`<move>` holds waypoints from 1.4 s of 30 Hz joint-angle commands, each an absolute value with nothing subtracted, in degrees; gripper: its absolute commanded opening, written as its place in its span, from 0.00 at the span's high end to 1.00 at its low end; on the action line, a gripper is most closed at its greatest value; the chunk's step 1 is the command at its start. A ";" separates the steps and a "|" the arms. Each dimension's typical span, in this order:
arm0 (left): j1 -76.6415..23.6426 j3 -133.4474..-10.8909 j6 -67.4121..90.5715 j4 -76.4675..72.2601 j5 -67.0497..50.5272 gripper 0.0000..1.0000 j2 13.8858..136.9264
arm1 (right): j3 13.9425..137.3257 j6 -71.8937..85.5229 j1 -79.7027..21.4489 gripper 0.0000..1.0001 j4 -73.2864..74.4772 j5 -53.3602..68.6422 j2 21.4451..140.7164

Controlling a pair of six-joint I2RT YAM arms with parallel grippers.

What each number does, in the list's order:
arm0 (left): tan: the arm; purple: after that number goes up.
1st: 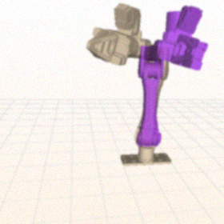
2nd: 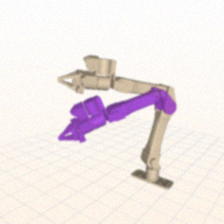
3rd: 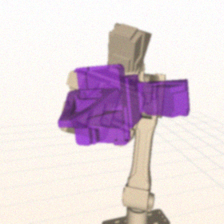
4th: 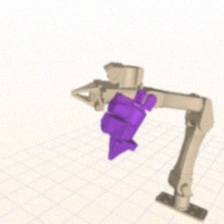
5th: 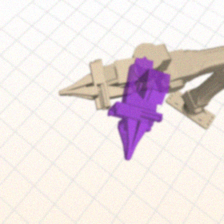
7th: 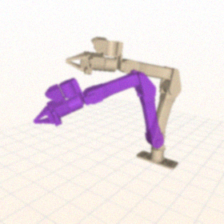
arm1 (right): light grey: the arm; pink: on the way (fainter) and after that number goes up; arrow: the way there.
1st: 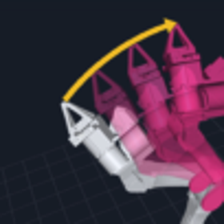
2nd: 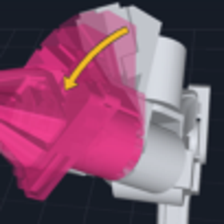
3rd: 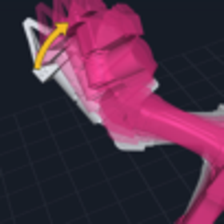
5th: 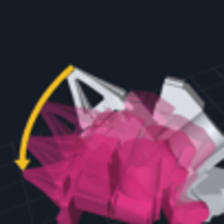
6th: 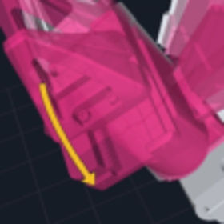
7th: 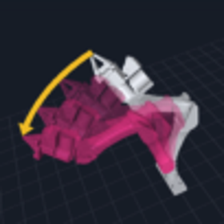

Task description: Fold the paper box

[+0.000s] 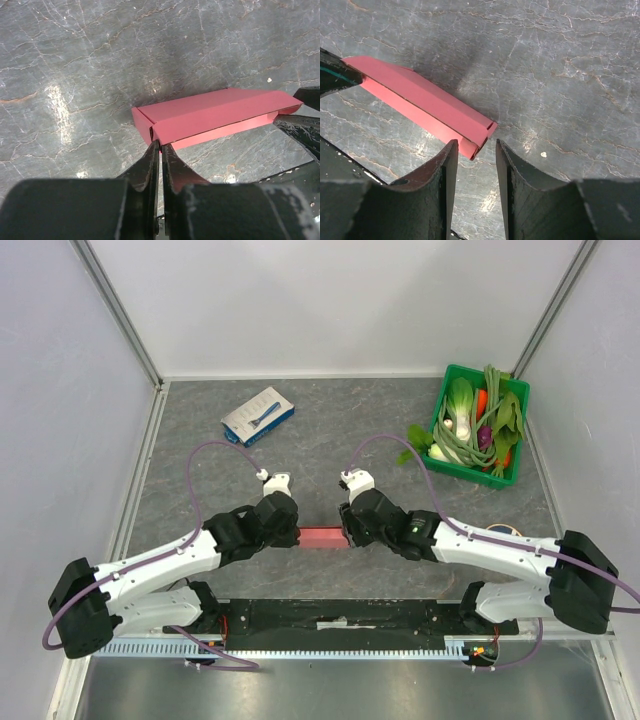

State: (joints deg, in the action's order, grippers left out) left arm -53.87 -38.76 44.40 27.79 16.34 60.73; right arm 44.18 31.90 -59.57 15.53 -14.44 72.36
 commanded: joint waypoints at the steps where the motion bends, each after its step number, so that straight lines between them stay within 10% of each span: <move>1: -53.96 -40.78 41.57 30.59 14.94 0.87 61.61 | 46.32 31.03 -58.54 0.61 13.98 -15.12 73.74; 5: -53.96 -41.83 41.22 30.94 13.89 0.74 61.35 | 45.27 31.90 -58.27 0.84 10.82 -13.63 75.06; 13: -53.79 -47.89 38.41 37.52 14.24 0.51 58.36 | 44.82 32.08 -58.36 0.85 10.37 -13.54 74.97; 42: -47.38 -53.70 25.40 41.84 4.49 0.66 69.52 | 44.21 31.29 -58.36 0.89 9.93 -12.48 72.95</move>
